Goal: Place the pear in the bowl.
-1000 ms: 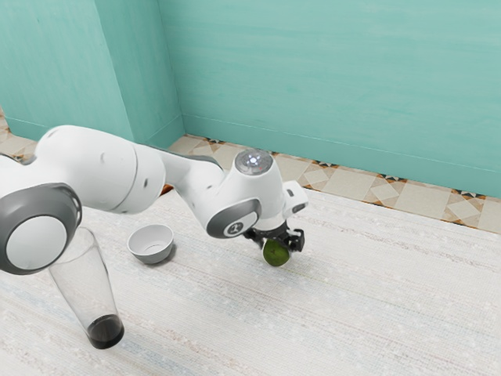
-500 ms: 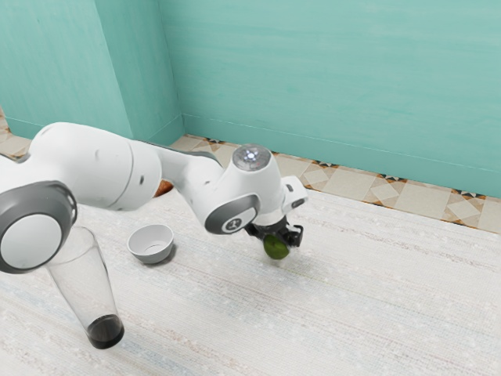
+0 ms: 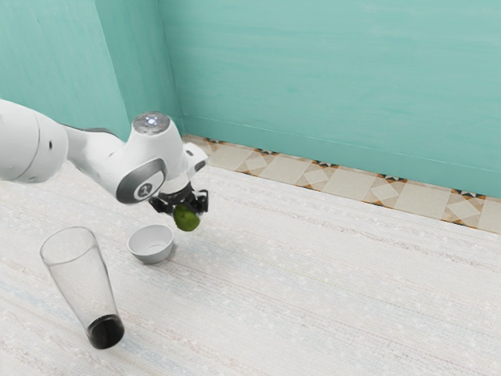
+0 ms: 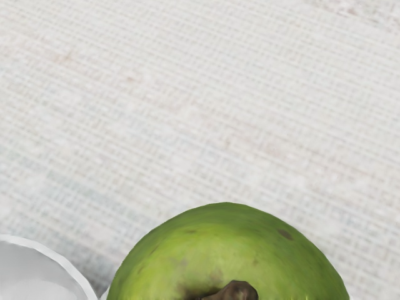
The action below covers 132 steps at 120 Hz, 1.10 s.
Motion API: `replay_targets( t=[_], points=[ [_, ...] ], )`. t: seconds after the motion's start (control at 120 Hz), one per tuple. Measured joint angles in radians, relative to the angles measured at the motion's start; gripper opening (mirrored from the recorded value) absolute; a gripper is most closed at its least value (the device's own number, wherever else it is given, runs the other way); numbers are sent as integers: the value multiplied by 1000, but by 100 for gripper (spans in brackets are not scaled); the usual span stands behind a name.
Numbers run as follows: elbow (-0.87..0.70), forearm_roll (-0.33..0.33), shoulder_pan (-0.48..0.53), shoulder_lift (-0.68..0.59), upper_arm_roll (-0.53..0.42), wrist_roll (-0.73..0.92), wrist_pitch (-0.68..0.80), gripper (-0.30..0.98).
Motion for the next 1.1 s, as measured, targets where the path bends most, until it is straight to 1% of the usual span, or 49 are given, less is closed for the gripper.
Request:
replay_targets(
  t=[0.092, 0.2, 0.342, 0.508, 0.75, 0.892, 1.033, 1.1],
  points=[
    [-23, 1, 47, -19, 0, -7, -2, 15],
    [-39, 1, 80, -37, 0, -13, -16, 15],
    [-57, -6, 86, -76, -1, -21, -87, 14],
    [-69, -36, 84, -86, -3, -27, -166, 16],
    [-66, -71, 79, -82, -9, -10, -205, 39],
    [-64, -84, 79, -77, -10, 7, -210, 50],
    [-62, -89, 78, -75, -11, 21, -212, 58],
    [-60, -89, 78, -106, -27, 27, -213, 60]
  ],
)
